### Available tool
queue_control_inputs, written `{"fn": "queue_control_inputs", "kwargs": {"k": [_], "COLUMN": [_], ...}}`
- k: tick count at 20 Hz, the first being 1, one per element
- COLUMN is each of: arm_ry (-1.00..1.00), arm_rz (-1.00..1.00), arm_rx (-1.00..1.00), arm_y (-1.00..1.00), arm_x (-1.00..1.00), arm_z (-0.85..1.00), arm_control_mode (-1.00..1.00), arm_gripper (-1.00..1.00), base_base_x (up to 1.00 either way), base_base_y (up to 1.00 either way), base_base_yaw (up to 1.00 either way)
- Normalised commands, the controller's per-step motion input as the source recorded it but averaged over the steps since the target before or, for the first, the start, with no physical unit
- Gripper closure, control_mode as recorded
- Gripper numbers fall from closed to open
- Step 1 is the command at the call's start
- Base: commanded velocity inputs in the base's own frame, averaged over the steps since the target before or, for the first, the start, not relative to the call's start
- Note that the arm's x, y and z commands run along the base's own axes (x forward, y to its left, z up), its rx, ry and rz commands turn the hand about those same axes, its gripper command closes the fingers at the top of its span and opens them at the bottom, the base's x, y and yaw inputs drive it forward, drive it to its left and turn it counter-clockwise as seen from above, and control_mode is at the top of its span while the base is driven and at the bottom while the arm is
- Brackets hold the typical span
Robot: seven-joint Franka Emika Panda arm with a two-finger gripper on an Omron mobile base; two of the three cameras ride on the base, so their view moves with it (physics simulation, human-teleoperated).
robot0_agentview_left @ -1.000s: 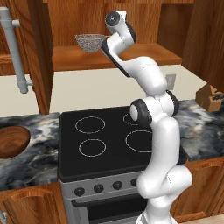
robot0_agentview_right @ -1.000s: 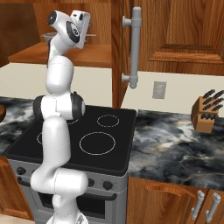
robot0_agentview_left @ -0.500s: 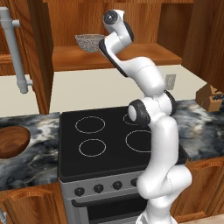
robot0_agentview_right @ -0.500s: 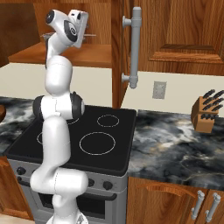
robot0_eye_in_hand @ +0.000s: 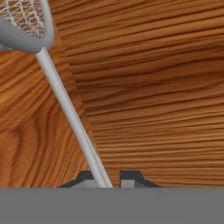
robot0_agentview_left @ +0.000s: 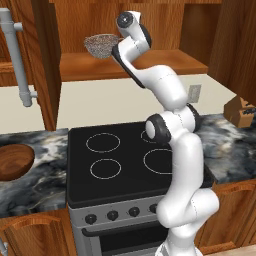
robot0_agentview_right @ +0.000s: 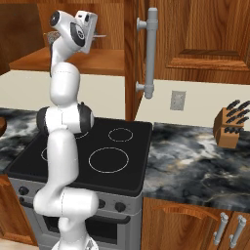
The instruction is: Open the cabinet and setup a tea strainer by placing it in the bowl upright.
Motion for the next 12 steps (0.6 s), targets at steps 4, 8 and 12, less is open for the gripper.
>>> {"fn": "queue_control_inputs", "kwargs": {"k": [4, 8, 12], "arm_ry": [0.00, 0.00, -0.01], "arm_rz": [0.00, 0.00, 0.00], "arm_rx": [0.00, 0.00, 0.00], "arm_y": [0.08, 0.08, 0.09], "arm_x": [0.00, -0.01, -0.31], "arm_z": [0.00, 0.00, 0.00], "arm_control_mode": [-1.00, -1.00, -1.00], "arm_gripper": [1.00, 1.00, 1.00], "base_base_x": [0.00, 0.00, 0.00], "base_base_y": [0.00, 0.00, 0.00], "base_base_yaw": [0.00, 0.00, 0.00]}}
